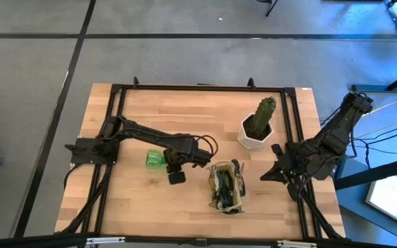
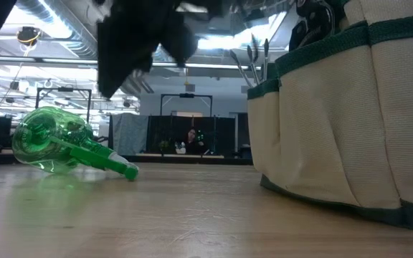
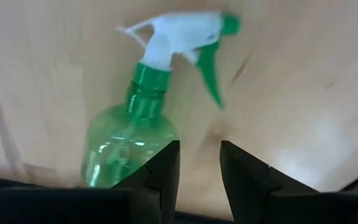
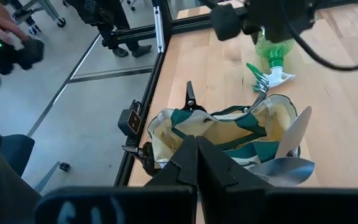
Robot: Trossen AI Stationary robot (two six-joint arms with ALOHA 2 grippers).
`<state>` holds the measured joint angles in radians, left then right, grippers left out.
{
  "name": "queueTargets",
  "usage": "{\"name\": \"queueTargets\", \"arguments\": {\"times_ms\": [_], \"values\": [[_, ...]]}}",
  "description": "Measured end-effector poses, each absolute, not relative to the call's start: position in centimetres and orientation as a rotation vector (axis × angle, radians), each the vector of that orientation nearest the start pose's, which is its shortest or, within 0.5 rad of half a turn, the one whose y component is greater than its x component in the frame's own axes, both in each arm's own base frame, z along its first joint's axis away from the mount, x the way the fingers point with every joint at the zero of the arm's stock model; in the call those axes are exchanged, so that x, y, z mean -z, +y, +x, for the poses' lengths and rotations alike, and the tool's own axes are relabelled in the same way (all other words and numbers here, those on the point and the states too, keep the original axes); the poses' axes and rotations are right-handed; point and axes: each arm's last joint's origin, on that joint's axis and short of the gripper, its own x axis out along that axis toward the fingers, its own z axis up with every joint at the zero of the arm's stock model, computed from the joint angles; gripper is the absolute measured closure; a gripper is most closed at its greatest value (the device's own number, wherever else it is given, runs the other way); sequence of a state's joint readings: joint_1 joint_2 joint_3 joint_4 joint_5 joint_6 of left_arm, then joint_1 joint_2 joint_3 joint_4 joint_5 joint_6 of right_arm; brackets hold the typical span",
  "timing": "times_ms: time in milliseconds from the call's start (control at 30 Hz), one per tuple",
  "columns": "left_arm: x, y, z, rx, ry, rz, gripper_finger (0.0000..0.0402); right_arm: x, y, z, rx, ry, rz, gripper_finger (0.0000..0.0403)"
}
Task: Pick & Place Garden tools in Gardening bag
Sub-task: Put the green spray bottle into the white bag
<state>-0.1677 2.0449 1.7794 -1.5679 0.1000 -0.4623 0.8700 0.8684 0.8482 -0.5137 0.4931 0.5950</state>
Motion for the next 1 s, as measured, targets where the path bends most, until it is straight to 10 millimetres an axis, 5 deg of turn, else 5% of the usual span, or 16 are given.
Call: {"name": "queueTargets", "arguments": {"times_ms": [233,467,633,1000], "values": [[-20.9,-4.6,36.4,-0.077,1.797,-0.221,0.0292,-31.3,12.6,12.4,-0.228,0.505,0.245,0.0402],[-23.9,-3.4,36.8,-0.051,1.559,-0.167,0.0295,-31.3,12.6,12.4,-0.221,0.509,0.273,0.0402],[-25.0,-2.6,36.2,-0.006,1.547,-0.16,0.0292,-31.2,12.5,12.4,-0.219,0.512,0.272,0.0402],[-22.6,-3.8,34.8,0.081,1.716,-0.078,0.0192,-31.2,12.5,12.4,-0.217,0.514,0.265,0.0402]]}}
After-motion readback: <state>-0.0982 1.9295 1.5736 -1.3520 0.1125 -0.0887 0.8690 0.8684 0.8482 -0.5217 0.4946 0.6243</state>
